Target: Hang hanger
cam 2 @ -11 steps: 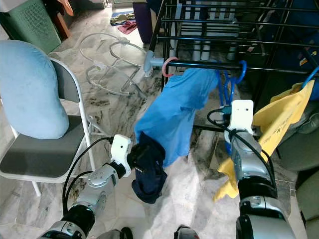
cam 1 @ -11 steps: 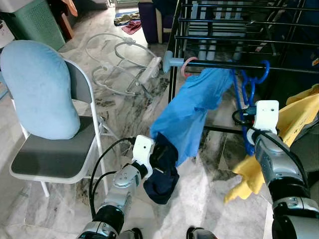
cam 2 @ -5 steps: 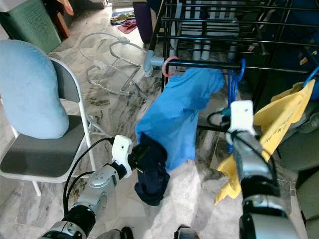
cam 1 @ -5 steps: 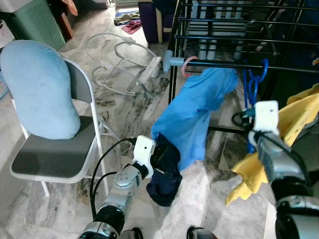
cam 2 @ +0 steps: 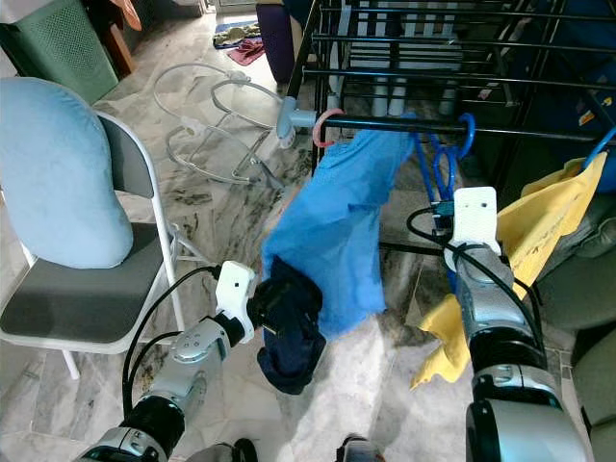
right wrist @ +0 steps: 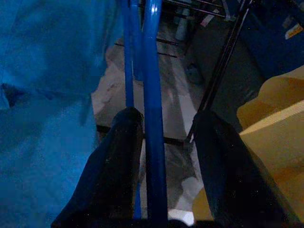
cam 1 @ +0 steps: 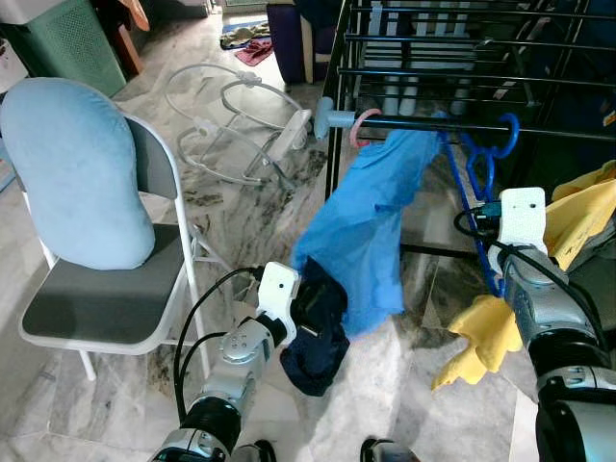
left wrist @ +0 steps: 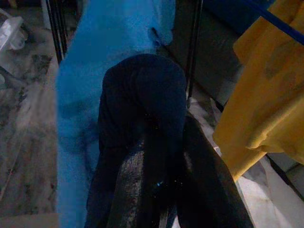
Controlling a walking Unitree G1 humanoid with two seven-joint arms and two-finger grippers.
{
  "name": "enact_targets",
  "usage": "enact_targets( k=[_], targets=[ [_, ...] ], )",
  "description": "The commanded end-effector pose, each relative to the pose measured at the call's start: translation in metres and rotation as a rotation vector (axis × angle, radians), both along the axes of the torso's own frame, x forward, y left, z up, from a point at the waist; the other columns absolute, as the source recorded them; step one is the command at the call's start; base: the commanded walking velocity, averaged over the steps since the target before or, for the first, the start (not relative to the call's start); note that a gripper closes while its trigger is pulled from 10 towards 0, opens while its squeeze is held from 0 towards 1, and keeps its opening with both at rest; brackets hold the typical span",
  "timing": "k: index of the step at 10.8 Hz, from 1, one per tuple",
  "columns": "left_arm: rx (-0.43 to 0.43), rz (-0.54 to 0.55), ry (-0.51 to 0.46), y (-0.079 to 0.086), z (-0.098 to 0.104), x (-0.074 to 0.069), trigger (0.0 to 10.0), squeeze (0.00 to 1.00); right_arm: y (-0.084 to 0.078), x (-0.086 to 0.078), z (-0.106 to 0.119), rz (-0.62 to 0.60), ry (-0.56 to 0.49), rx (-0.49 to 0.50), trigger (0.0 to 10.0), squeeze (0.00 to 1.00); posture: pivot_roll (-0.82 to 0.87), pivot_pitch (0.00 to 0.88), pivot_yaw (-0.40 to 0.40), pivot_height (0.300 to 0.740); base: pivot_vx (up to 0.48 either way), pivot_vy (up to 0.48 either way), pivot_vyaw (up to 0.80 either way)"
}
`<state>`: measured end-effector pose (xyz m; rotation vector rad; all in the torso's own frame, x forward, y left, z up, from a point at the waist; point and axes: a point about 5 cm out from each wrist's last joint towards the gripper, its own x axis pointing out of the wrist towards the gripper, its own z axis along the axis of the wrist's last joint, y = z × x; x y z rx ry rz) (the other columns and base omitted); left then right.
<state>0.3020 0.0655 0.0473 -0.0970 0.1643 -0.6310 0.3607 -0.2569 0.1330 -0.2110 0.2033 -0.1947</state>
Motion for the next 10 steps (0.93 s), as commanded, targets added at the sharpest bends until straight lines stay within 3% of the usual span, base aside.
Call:
enact_targets(
  k=[1, 2, 3, 5, 6, 7, 8, 9, 10],
  targets=[
    [0.014, -0.017, -0.003, 0.000, 0.001, 0.001, 10.0, 0.00, -0.004, 0.001, 0.002, -0.011, -0.002, -0.003, 10.0, 0.20, -0.19, 0.150, 0.095, 0.740, 0.000, 0.000, 0.00],
    [0.016, -0.019, -0.001, 0.000, 0.001, 0.001, 10.0, 0.00, -0.004, 0.001, 0.003, -0.004, -0.009, 0.003, 10.0, 0.26, -0.19, 0.150, 0.099, 0.740, 0.000, 0.000, 0.00],
    [0.018, -0.022, -0.002, 0.000, 0.001, 0.001, 10.0, 0.00, -0.004, 0.003, 0.005, -0.005, -0.012, 0.000, 10.0, 1.00, -0.19, 0.151, 0.100, 0.740, 0.000, 0.000, 0.00],
    [0.020, -0.023, -0.002, 0.000, 0.001, 0.002, 10.0, 0.00, -0.003, 0.008, 0.011, 0.010, -0.017, -0.010, 10.0, 1.00, -0.19, 0.151, 0.100, 0.740, 0.000, 0.000, 0.00],
    [0.021, -0.021, 0.000, 0.001, 0.001, 0.001, 10.0, 0.00, -0.003, 0.010, 0.013, 0.014, -0.013, -0.013, 10.0, 0.23, -0.18, 0.151, 0.098, 0.740, 0.000, 0.000, 0.00],
    [0.021, -0.020, 0.000, 0.001, 0.001, 0.001, 10.0, 0.00, -0.004, 0.011, 0.014, 0.016, -0.009, -0.014, 10.0, 0.00, -0.18, 0.151, 0.096, 0.740, 0.000, 0.000, 0.00],
    [0.021, -0.018, 0.001, 0.001, 0.000, 0.001, 10.0, 0.00, -0.003, 0.013, 0.014, 0.019, -0.003, -0.013, 10.0, 0.00, -0.18, 0.151, 0.096, 0.740, 0.000, 0.000, 0.00],
    [0.020, -0.019, 0.002, 0.000, 0.000, 0.001, 10.0, 0.00, -0.001, 0.014, 0.013, 0.022, 0.002, -0.011, 1.6, 0.00, -0.18, 0.151, 0.094, 0.740, 0.000, 0.000, 0.00],
    [0.021, -0.021, 0.002, 0.000, 0.000, 0.000, 10.0, 0.00, 0.000, 0.014, 0.011, 0.027, 0.006, 0.002, 0.0, 0.00, -0.18, 0.151, 0.093, 0.740, 0.000, 0.000, 0.00]
  ],
)
